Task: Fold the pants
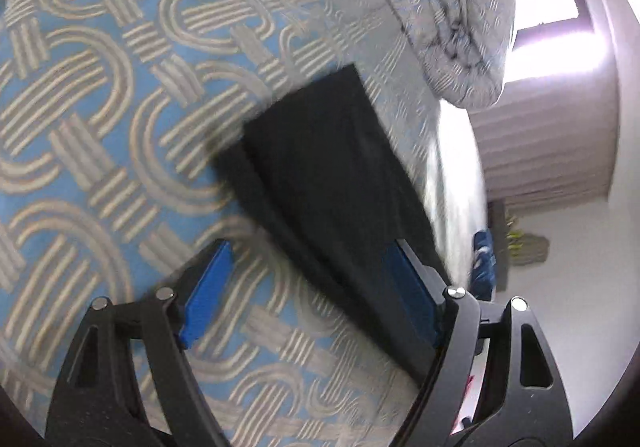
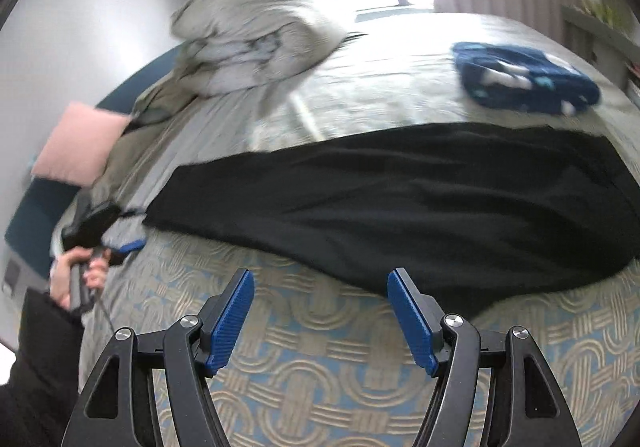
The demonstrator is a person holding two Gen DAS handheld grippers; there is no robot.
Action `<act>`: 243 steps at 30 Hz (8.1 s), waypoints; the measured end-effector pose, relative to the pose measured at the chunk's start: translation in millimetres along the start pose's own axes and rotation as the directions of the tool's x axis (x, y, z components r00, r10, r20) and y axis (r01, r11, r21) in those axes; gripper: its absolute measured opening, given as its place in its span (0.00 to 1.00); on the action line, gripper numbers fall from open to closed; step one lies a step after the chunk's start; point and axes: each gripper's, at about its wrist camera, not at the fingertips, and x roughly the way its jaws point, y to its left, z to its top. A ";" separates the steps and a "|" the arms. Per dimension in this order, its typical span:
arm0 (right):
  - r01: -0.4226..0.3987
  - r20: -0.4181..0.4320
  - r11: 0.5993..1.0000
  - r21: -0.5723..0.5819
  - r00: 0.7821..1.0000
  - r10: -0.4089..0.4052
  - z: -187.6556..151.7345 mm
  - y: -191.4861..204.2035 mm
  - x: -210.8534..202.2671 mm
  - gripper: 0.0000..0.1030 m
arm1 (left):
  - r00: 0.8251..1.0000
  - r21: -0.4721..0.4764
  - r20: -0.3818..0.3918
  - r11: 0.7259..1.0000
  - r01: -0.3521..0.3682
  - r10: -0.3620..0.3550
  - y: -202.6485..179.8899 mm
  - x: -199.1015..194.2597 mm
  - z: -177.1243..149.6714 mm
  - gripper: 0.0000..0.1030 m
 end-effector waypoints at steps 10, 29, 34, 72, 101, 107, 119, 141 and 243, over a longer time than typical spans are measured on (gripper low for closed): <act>-0.114 -0.037 0.993 0.040 0.993 0.115 19.8 44.8 69.4 0.69 | 1.000 0.003 0.013 1.000 0.019 -0.019 -18.9 27.2 29.1 0.76; 0.002 -0.084 0.900 -0.436 0.996 -0.043 6.1 170.8 198.5 0.69 | 0.982 0.326 0.052 0.926 -0.191 0.184 -51.4 30.7 26.1 0.10; 0.002 -0.094 0.912 -0.411 0.995 -0.044 9.8 172.4 212.6 0.69 | 0.983 0.404 0.088 0.896 -0.185 0.164 -79.0 18.4 22.1 0.08; -0.225 -0.147 0.946 -0.232 0.970 0.194 28.0 172.5 231.7 0.81 | 0.994 0.312 0.022 0.944 -0.107 0.105 -57.4 -10.4 7.9 0.53; -0.595 -0.477 0.770 -0.230 0.759 0.443 38.0 267.9 268.6 0.82 | 0.944 -0.010 -0.084 0.948 0.319 -0.318 20.0 -14.2 10.7 0.69; -0.589 -0.420 0.777 -0.223 0.777 0.469 37.0 254.9 249.4 0.82 | 0.961 -0.008 -0.095 0.965 0.262 -0.261 15.3 -6.7 11.6 0.69; -0.554 -0.273 0.830 -0.062 0.810 0.519 28.2 177.1 209.8 0.82 | 0.996 0.007 -0.087 1.000 0.003 -0.003 -33.3 39.1 16.4 0.70; -0.408 -0.120 0.912 -0.040 0.908 0.401 17.5 93.5 161.4 0.82 | 0.982 0.265 0.104 0.947 -0.179 0.157 -96.7 29.8 10.2 0.05; 0.099 -0.139 0.989 0.112 0.987 -0.083 95.6 -76.9 170.3 0.47 | 0.966 0.649 -0.136 0.757 -0.079 0.218 -195.7 152.7 -112.9 0.72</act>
